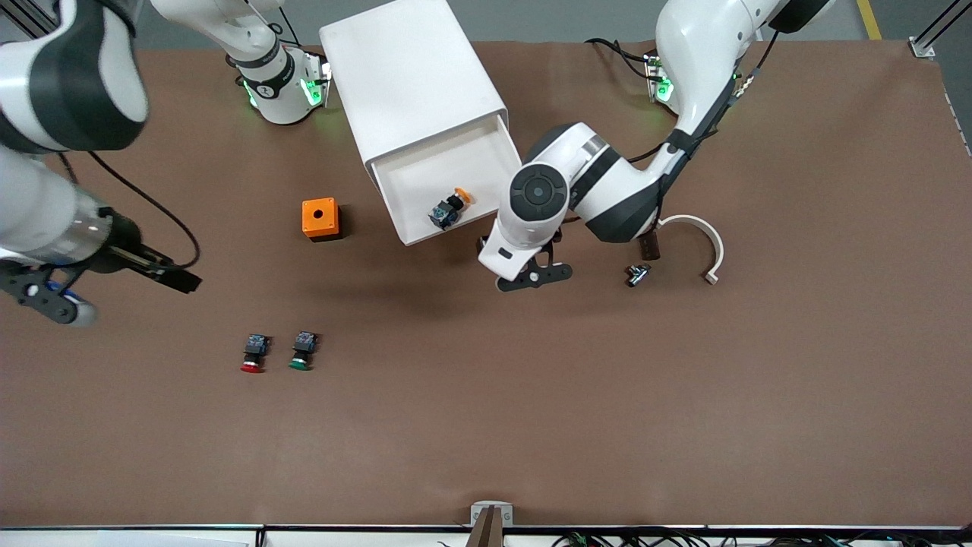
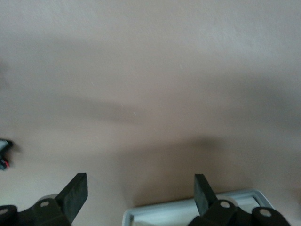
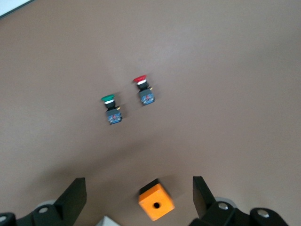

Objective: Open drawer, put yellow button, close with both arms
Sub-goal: 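Withdraw the right gripper while the left gripper reaches the drawer front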

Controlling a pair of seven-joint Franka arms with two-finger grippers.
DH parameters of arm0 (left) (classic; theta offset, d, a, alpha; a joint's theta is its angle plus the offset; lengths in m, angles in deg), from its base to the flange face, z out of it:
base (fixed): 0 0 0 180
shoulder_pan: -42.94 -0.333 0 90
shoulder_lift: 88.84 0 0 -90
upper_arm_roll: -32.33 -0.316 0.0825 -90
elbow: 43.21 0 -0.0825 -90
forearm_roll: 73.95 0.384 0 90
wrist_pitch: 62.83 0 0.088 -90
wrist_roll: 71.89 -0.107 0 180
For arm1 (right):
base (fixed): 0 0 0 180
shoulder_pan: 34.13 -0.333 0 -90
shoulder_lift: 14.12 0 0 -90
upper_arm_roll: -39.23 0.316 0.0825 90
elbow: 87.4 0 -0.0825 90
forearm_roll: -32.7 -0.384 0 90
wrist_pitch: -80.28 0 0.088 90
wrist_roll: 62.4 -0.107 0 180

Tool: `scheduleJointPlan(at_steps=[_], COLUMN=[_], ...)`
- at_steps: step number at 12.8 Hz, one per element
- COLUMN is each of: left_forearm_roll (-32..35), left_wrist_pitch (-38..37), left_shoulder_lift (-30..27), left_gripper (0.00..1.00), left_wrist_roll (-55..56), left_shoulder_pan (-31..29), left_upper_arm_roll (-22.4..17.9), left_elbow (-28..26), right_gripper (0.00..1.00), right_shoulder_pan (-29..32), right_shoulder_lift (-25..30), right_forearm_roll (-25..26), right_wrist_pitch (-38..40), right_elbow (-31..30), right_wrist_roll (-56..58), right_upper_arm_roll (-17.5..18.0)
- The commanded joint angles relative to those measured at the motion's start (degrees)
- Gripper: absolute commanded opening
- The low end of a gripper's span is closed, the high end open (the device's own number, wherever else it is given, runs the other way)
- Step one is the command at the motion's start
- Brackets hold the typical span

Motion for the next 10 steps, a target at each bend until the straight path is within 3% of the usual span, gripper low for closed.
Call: scheduleJointPlan(at_steps=[1,4,10], left_forearm_roll=[-2.55,-2.73,-3.43], left_wrist_pitch=[-1.81,-2.97,-3.05], left_shoulder_lift=[-0.4,-0.49,-0.32], left_gripper=[0.99,0.99,0.99], left_wrist_roll=[2.32,4.26,5.92], left_shoulder_pan=[2.05,4.87,9.26], left_upper_arm_roll=[0.01,0.28,2.83], left_elbow=[-0.12,-0.12,-0.9], right_gripper=[1.0,1.0,1.0], right_shoulder_pan=[4.96,7.87,8.14], right_shoulder_lift=[2.5,5.22,16.28], right_forearm_roll=[0.51,1.38,1.65], right_wrist_pitch=[0.59,0.68,-0.2], right_elbow=[-0.43,-1.13,-11.48], right_wrist_roll=[11.74,21.17,20.31], right_upper_arm_roll=[1.15,1.15,1.15])
